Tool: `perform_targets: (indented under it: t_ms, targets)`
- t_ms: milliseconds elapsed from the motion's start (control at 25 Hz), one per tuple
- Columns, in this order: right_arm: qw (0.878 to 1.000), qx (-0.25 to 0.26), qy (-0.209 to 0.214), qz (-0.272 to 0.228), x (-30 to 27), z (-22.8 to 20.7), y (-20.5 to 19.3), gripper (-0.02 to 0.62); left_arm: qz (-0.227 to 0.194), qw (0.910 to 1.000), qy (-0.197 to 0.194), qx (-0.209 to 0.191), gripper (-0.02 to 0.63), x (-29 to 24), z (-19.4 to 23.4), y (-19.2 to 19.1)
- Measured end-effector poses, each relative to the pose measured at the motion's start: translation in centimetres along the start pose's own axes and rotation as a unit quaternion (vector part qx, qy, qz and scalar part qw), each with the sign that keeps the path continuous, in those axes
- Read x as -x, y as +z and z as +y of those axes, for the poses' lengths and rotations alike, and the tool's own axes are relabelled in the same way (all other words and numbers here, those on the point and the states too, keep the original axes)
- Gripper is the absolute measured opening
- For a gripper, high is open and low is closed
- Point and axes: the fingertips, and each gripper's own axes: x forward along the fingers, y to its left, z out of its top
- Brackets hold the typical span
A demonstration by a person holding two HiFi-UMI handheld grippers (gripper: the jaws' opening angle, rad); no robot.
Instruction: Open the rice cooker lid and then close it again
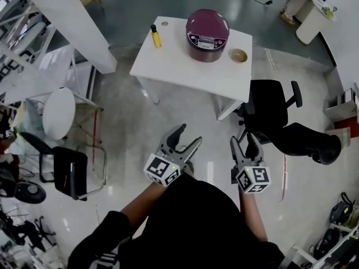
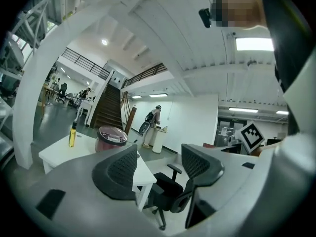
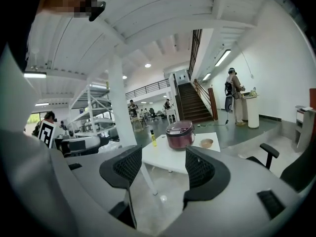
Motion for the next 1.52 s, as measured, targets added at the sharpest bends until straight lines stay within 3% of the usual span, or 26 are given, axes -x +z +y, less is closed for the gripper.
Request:
perform_targets:
  t_ms: [240, 560, 720, 880, 1240, 1520]
  targets:
    - [0.999, 0.004, 0.005, 0.032, -6.7, -0.8, 0.7, 0.242, 0.004, 1.0000, -0.002, 0.004, 0.258, -4.1, 5.5, 2.0]
    - [0.999, 0.017, 0.001, 0.032, -14.0, -0.3, 3.1, 0.242, 0.002, 0.9999, -0.010, 0.014, 0.261, -6.5, 11.3, 3.2]
    - [0.999, 0.033, -0.016, 0.012, -16.1, -0.1, 4.9, 0.242, -0.005, 0.9997, -0.022, 0.013, 0.261, -7.3, 13.0, 4.3]
    - [0.999, 0.031, -0.012, 0.022, -17.2, 0.6, 4.6, 0.242, -0.008, 0.9992, -0.031, 0.024, 0.261, -7.7, 13.8, 4.3]
    - [0.998, 0.029, 0.019, 0.046, -19.6, 1.4, 3.5, 0.242, -0.008, 0.9987, 0.009, 0.048, 0.262, -6.8, 15.4, 3.3]
    - [0.996, 0.031, 0.071, 0.051, -25.0, 1.4, 3.6, 0.242, -0.010, 0.9975, 0.059, 0.038, 0.264, -7.4, 18.7, 3.7]
